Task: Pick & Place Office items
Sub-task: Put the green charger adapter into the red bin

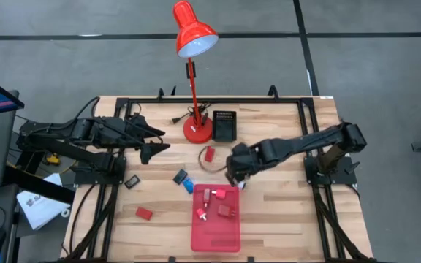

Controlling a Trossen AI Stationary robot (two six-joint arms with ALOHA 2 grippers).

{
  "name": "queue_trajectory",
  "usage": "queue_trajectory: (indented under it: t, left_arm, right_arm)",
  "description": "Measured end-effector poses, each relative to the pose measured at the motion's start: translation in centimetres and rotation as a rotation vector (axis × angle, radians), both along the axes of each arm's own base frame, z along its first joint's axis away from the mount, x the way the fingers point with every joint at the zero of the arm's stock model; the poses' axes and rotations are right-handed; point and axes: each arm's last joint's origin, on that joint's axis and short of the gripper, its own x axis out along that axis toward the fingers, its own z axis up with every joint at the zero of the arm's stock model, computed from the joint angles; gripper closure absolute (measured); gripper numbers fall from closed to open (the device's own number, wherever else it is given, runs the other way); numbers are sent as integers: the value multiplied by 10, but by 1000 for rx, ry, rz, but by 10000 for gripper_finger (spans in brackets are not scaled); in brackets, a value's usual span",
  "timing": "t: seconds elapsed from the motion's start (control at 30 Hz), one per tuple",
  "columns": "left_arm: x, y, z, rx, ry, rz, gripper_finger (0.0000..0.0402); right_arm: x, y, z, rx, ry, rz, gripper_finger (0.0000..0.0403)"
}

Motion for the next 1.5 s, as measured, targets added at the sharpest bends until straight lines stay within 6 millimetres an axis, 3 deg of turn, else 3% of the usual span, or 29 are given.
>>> queue_trajectory:
  t: [0.13, 0.23, 0.6, 1.1, 1.27, 1.5]
  left_arm:
    - [0, 0, 1, -2, -8, 4, 82]
    - [0, 0, 1, -3, -16, 4, 82]
    - [1, 0, 3, 2, -29, 1, 82]
    - [1, 0, 2, 16, -20, -5, 82]
    - [1, 0, 2, 19, -19, -7, 82]
    - [1, 0, 2, 19, -19, -7, 82]
  right_arm:
    - [-1, -19, -7, 87, 13, -290, 143]
    - [5, -27, -15, 109, 34, -339, 143]
    - [24, -23, -85, 93, 341, -272, 143]
    - [40, -25, -124, 73, 369, -256, 147]
    - [41, -30, -124, 53, 363, -257, 184]
    - [40, -33, -124, 51, 372, -238, 274]
